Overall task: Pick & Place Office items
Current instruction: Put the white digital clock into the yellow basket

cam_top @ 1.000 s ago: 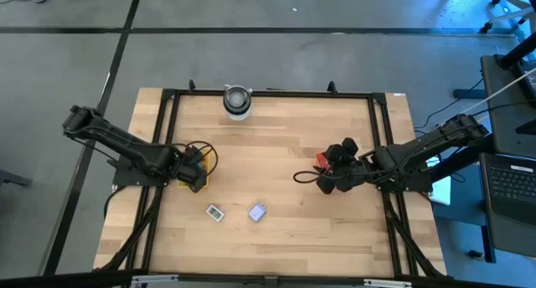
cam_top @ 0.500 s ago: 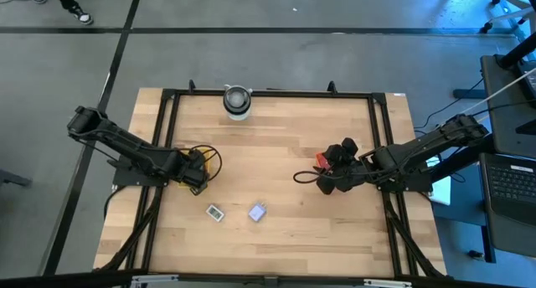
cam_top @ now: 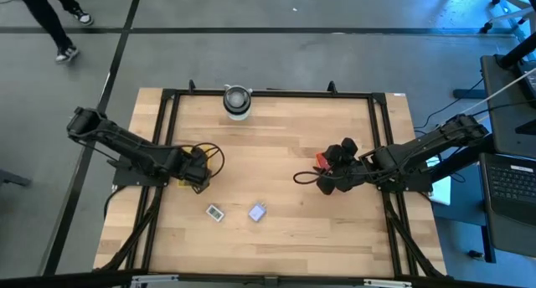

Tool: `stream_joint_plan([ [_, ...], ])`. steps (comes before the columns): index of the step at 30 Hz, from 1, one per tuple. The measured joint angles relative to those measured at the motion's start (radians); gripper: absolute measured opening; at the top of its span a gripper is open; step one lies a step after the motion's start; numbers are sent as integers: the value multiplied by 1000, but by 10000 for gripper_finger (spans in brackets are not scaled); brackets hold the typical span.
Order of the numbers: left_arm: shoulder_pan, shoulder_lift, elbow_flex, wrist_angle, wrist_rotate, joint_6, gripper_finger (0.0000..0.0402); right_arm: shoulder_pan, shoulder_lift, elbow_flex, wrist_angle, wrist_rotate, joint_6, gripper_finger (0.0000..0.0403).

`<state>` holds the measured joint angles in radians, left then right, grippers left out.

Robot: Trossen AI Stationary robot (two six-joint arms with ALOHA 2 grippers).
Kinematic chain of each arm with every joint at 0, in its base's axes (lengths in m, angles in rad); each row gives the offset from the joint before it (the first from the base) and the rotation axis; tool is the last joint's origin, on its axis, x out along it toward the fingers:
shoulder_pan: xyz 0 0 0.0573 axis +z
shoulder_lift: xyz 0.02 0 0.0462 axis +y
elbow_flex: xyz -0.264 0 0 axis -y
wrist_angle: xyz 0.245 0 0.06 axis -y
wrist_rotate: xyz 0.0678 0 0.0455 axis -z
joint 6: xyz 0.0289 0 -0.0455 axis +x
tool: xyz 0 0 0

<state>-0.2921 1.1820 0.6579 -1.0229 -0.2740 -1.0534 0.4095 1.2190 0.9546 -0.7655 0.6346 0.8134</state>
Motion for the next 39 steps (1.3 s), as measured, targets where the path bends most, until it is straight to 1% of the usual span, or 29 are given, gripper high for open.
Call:
stream_joint_plan([
  [4,27,0,13,-5,-19,61,212,0,0,0,1,-6,-7,268],
  [6,39,0,40,-6,-26,111,213,0,0,0,3,-7,-8,268],
  [8,46,-6,83,-20,-54,165,216,0,0,0,3,-12,-10,268],
  [11,46,-28,159,-41,-108,273,216,0,0,0,4,-16,-11,268],
  [14,43,-67,227,-28,-118,432,215,0,0,0,5,-23,-11,268],
  [16,35,-95,248,14,-84,533,215,0,0,0,7,-25,-11,268],
  [19,15,-119,252,130,40,668,215,0,0,0,13,-26,-11,268],
  [21,-12,-113,251,185,91,738,217,0,0,0,24,-26,-11,268],
  [23,-49,-89,251,216,103,797,216,0,0,0,39,-26,-11,268],
  [28,-126,19,250,211,121,921,216,0,0,0,75,-33,-11,268],
  [33,-161,148,250,225,150,937,227,0,0,0,98,-52,-10,268],
  [39,-186,270,250,278,226,952,244,0,0,0,97,-75,2,268],
])
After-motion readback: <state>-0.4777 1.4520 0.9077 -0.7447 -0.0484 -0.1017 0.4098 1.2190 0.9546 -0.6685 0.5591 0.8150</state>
